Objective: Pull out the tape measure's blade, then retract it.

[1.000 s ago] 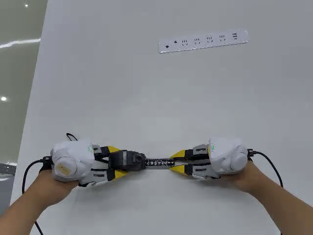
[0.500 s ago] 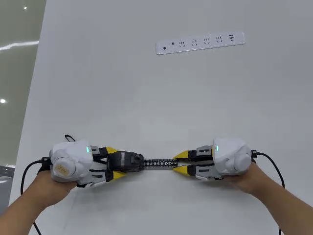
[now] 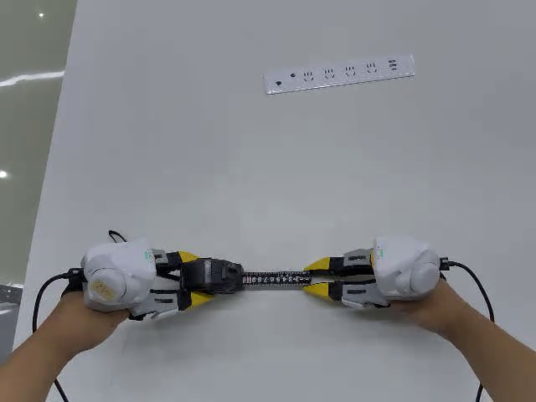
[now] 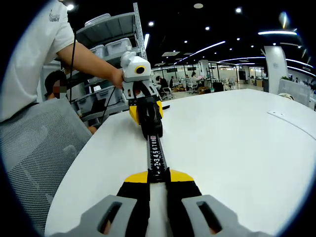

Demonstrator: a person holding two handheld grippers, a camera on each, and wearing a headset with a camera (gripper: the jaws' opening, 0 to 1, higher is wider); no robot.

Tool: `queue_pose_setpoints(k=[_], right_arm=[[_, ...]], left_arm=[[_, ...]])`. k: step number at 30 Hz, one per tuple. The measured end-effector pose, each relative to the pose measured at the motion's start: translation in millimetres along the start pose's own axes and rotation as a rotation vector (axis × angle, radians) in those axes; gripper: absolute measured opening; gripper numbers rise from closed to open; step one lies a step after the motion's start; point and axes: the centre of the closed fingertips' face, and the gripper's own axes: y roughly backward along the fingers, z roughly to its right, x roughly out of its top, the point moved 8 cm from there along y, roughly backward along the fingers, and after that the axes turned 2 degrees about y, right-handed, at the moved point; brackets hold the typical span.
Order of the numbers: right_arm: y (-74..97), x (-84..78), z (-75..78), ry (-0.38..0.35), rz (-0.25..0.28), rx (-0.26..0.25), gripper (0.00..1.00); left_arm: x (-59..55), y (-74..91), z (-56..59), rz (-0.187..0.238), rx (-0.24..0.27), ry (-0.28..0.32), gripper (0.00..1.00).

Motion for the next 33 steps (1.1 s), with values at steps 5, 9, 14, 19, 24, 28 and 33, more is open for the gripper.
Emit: queue_pose_setpoints(k=[5,9,14,19,24,28,33], right_arm=[[4.1,-2.2,-0.2,-0.004,0.0,-0.004,0.1],[8.3,-2.8,-0.4,-0.009,0.001,-0.009,0.1],[12.4,-4.1,-0.1,-0.015,0.001,-0.013,0.1],[17.7,-5.5,0.4,-0.021,0.003,-0.016,0.1],[22.9,-8.5,0.9,-0.024,0.003,-0.019,0.1],[26.0,-9.2,1.2,-0.023,0.002,-0.022,0.1],[30.5,-10.2,1.2,-0.027,0.005,-0.032,0.1]], left_arm=[[0.0,-0.2,0.0,0.0,-0.001,0.001,0.3],[-0.5,-0.1,-0.3,0.001,-0.001,0.001,0.3],[-0.4,-0.1,-0.1,0.002,-0.001,0.002,0.3],[-0.4,-0.1,-0.2,0.001,0.0,0.002,0.3],[-0.3,-0.1,-0.2,0.001,0.0,0.003,0.3],[-0.2,-0.2,-0.1,0.0,0.0,0.002,0.3],[-0.4,-0.4,-0.3,-0.001,0.001,0.004,0.3]])
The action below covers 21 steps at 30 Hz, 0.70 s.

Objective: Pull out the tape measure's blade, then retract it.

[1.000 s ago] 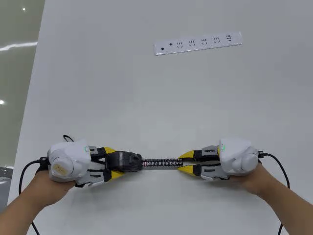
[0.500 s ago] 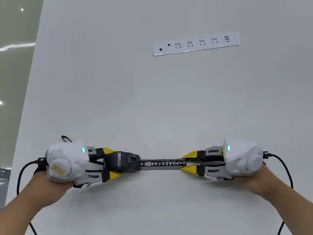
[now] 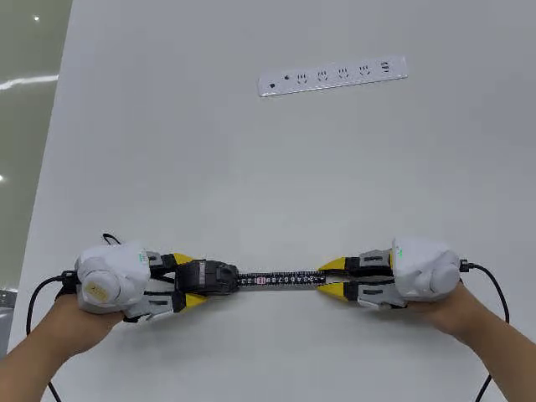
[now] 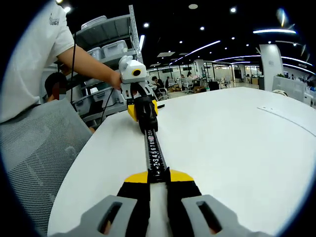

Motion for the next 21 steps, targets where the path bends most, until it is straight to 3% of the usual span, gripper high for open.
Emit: queue_pose_setpoints(k=[21], right_arm=[[22.8,-7.7,0.9,-0.018,0.002,-0.023,0.1]], left_arm=[[0.8,0.2,0.2,-0.002,0.002,0.0,0.3]])
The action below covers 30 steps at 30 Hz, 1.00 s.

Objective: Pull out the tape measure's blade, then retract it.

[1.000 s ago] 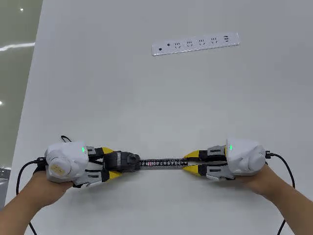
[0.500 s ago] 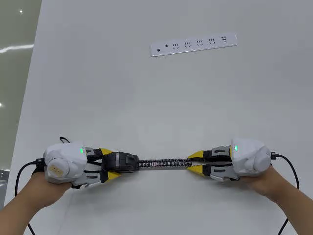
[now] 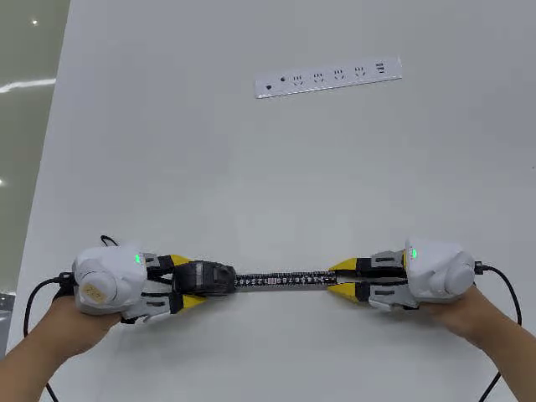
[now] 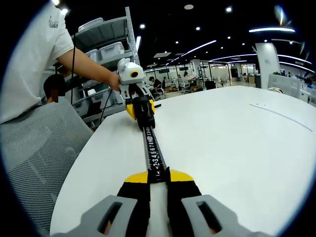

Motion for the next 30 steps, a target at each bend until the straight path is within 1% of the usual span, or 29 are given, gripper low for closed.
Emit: queue_pose_setpoints(k=[10,24,30], right_arm=[[8.5,-2.2,0.8,-0.012,0.0,-0.001,0.1],[19.9,-6.8,1.6,-0.027,0.003,-0.018,0.1],[26.9,-9.1,2.1,-0.048,0.005,-0.024,0.09]], left_arm=[[3.1,0.8,1.7,0.0,-0.002,0.002,0.3],[3.1,1.2,1.6,0.0,-0.002,0.004,0.3],[2.4,1.3,1.5,-0.004,0.001,0.002,0.3]])
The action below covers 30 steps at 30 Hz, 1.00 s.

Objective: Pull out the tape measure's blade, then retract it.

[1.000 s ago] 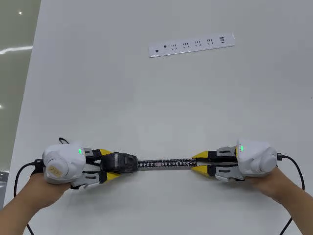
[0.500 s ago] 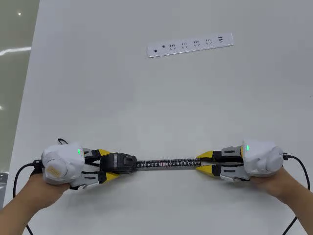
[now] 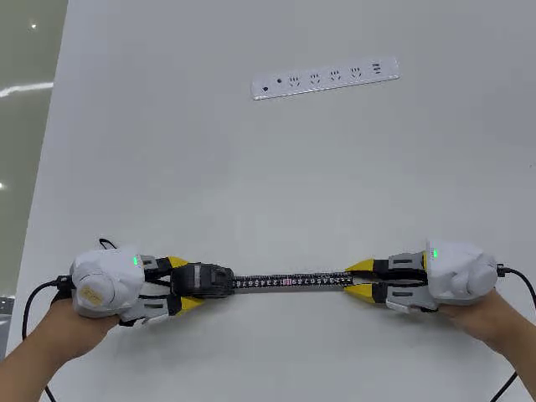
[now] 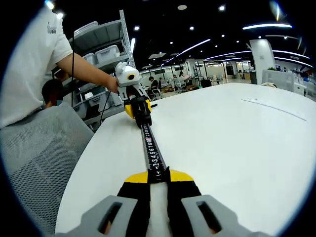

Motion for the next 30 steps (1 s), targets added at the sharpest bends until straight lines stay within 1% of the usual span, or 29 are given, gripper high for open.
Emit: queue_pose_setpoints(k=[5,19,24,30], right_arm=[[7.2,-3.4,1.3,-0.015,0.004,-0.011,0.09],[14.4,-5.8,1.2,-0.019,0.003,-0.018,0.09],[20.1,-9.1,3.4,-0.024,0.003,-0.024,0.09],[27.3,-10.6,1.8,-0.03,0.006,-0.034,0.09]], left_arm=[[-0.8,-0.2,-0.6,0.0,-0.002,0.002,0.3],[-0.8,-0.6,-0.1,-0.002,-0.001,0.003,0.3],[-0.3,-0.7,0.1,-0.004,-0.002,0.004,0.3],[0.7,-0.6,0.9,-0.004,-0.003,0.004,0.3]])
